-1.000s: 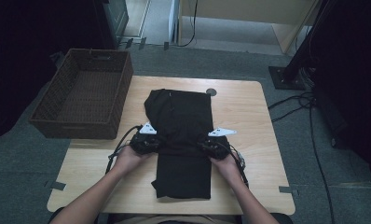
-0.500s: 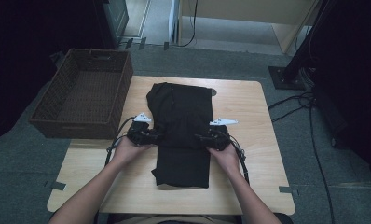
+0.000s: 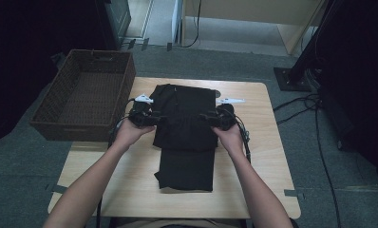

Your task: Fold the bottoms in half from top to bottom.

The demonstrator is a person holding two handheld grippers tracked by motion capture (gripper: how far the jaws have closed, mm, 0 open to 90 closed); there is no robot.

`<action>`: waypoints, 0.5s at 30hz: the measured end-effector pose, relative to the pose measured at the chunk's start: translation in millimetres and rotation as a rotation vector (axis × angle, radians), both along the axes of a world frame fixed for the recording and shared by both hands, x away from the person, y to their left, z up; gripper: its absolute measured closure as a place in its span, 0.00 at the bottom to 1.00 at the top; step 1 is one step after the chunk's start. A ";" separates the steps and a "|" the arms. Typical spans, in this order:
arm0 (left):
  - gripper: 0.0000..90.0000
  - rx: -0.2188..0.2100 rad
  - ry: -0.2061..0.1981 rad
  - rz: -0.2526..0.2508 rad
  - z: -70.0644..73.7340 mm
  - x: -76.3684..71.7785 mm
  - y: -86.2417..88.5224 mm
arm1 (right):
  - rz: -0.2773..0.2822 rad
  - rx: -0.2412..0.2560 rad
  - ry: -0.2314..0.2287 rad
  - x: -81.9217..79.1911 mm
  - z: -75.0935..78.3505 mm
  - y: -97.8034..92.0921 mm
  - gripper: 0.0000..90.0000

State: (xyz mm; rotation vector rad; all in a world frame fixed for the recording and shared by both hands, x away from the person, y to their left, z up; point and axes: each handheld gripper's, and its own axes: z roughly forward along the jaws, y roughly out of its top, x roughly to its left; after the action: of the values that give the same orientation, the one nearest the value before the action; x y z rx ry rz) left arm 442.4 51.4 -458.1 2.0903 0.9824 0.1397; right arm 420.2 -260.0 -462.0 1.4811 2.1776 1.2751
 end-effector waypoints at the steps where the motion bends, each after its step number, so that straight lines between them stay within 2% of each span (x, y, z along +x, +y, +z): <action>1: 0.64 -0.004 0.008 0.006 -4.0 2.2 -1.1 | 0.003 -0.003 0.012 4.0 -3.3 2.6 0.61; 4: 0.60 0.002 0.034 -0.002 -15.9 3.5 -3.4 | -0.001 -0.027 0.045 9.1 -15.7 9.4 0.59; 7: 0.57 0.041 0.046 -0.015 -25.5 -1.0 -4.8 | 0.012 -0.029 0.112 8.3 -26.7 12.5 0.58; 8: 0.56 0.053 0.054 -0.020 -28.0 -1.8 -4.8 | 0.011 -0.034 0.117 6.0 -29.5 13.0 0.58; 11: 0.54 0.038 0.066 -0.012 -32.0 -3.3 -2.5 | 0.023 -0.073 0.103 -0.6 -35.2 15.1 0.57; 15: 0.51 0.048 0.094 -0.014 -39.6 -4.8 -2.6 | 0.031 -0.118 0.092 -5.5 -38.1 19.0 0.55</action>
State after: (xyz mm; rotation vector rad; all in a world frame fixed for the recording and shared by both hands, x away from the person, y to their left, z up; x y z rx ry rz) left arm 437.7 48.8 -497.7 2.1643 1.0290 0.0582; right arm 414.6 -241.1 -500.1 1.4929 2.2984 1.0874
